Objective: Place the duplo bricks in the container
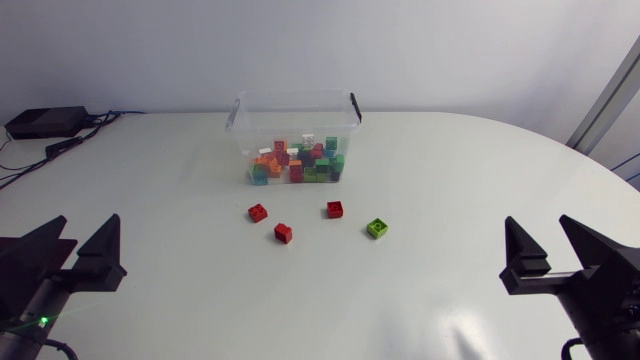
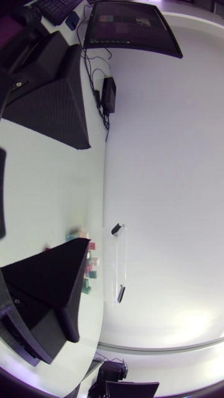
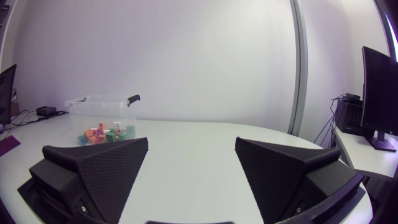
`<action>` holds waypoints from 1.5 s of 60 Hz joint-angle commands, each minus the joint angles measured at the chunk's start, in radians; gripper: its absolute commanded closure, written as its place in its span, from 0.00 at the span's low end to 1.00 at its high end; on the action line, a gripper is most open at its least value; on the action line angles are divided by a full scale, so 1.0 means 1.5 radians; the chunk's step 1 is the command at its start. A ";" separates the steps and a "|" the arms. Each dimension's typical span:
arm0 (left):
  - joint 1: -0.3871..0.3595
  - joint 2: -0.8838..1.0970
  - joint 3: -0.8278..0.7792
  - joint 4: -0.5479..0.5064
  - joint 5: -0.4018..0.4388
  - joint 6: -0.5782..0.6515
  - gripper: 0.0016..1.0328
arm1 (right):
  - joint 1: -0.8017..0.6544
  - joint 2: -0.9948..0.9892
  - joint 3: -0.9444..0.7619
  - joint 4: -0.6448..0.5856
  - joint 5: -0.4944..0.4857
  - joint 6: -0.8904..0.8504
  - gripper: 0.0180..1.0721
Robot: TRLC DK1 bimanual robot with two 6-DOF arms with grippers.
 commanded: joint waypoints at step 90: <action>-0.223 1.239 0.830 -0.389 0.007 0.384 0.11 | 0.083 0.801 0.478 -0.319 -0.089 -0.286 0.05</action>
